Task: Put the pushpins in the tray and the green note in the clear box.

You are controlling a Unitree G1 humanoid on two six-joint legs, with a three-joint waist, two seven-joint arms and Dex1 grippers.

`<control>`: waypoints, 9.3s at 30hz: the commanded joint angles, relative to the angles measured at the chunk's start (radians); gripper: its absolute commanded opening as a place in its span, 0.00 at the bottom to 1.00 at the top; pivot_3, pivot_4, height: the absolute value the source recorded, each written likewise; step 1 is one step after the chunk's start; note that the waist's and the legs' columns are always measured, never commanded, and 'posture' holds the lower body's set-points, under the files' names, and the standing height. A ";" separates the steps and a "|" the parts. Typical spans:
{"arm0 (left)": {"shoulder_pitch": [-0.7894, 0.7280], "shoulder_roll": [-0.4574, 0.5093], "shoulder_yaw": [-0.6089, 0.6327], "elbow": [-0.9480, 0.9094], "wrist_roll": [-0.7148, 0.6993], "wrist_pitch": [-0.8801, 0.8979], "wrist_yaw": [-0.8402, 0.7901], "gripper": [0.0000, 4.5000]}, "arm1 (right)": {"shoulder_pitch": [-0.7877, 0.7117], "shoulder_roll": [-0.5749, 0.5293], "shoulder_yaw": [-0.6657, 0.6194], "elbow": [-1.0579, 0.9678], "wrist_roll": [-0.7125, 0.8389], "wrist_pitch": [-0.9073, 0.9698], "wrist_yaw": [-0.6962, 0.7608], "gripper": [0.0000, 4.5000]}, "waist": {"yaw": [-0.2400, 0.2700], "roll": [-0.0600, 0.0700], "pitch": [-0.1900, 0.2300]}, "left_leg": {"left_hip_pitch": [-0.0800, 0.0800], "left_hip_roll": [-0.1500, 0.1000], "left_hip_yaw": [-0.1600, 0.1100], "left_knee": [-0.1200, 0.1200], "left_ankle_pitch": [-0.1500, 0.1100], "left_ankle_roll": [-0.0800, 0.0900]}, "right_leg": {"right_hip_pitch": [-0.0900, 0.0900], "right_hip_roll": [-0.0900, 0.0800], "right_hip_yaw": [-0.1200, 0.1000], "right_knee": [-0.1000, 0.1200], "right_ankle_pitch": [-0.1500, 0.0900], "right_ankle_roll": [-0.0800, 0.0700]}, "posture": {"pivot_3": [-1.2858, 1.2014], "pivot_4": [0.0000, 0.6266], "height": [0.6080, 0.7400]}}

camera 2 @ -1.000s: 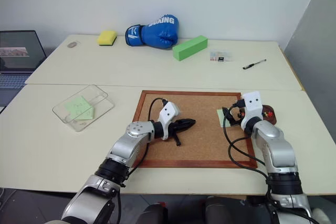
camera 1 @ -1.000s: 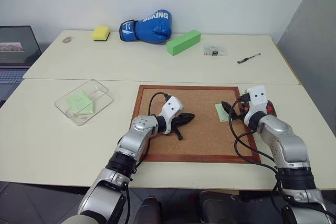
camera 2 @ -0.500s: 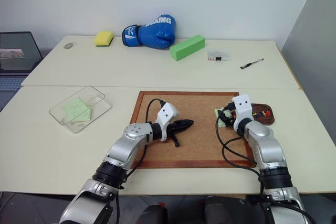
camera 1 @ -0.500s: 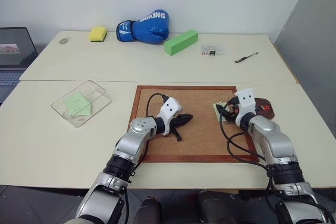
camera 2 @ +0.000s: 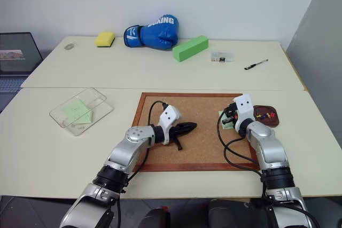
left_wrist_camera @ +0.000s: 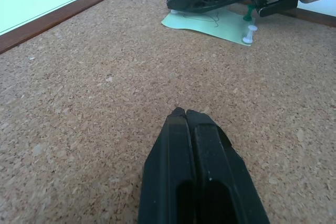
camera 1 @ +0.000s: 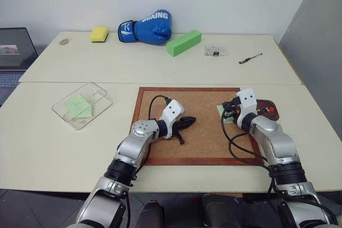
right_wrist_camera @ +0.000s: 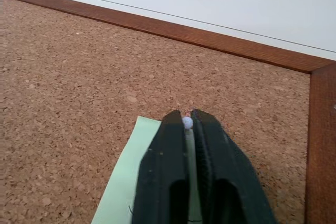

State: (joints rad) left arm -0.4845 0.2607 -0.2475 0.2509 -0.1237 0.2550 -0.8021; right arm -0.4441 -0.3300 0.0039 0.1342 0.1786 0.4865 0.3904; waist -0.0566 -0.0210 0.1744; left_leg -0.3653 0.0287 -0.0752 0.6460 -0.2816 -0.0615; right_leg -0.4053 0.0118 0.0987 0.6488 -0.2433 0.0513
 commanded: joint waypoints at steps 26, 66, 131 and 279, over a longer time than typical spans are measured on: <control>0.055 0.028 -0.024 -0.035 0.022 0.068 -0.025 0.00 | 0.120 -0.130 -0.245 -0.394 0.045 0.070 -0.040 0.00 | 0.003 0.000 0.000 | -0.001 0.000 0.000 -0.001 0.000 0.000 | 0.000 0.000 0.000 -0.001 0.000 0.000 | 0.52 0.24 1.00; 0.043 0.036 -0.031 -0.016 0.033 0.050 -0.039 0.00 | 0.196 -0.281 -0.122 -0.192 -0.165 -0.052 -0.024 0.19 | 0.000 0.005 -0.003 | 0.001 0.000 0.001 0.000 0.000 0.000 | 0.001 0.000 0.002 -0.002 0.000 0.001 | 0.52 0.24 1.00; 0.061 0.053 -0.030 -0.035 0.030 0.061 -0.050 0.00 | 0.345 -0.032 -0.025 -0.489 -0.032 0.048 -0.034 0.37 | -0.002 0.005 -0.003 | 0.001 0.000 0.000 -0.001 0.000 0.000 | 0.000 0.001 0.001 -0.002 -0.001 0.000 | 0.52 0.24 1.00; 0.075 0.081 -0.045 -0.042 0.039 0.070 -0.032 0.00 | 0.080 -0.242 -0.188 -0.295 -0.014 0.077 0.021 0.57 | -0.003 0.005 -0.003 | 0.000 0.000 0.001 -0.002 0.000 0.000 | 0.000 0.001 0.002 -0.002 -0.001 0.000 | 0.52 0.24 1.00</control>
State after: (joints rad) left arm -0.4431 0.3214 -0.2725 0.1701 -0.1133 0.2830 -0.8362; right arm -0.4027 -0.5898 -0.1589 -0.0346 0.1013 0.5173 0.3867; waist -0.0595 -0.0156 0.1713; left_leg -0.3650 0.0291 -0.0750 0.6440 -0.2818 -0.0612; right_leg -0.4054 0.0128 0.1000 0.6463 -0.2442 0.0514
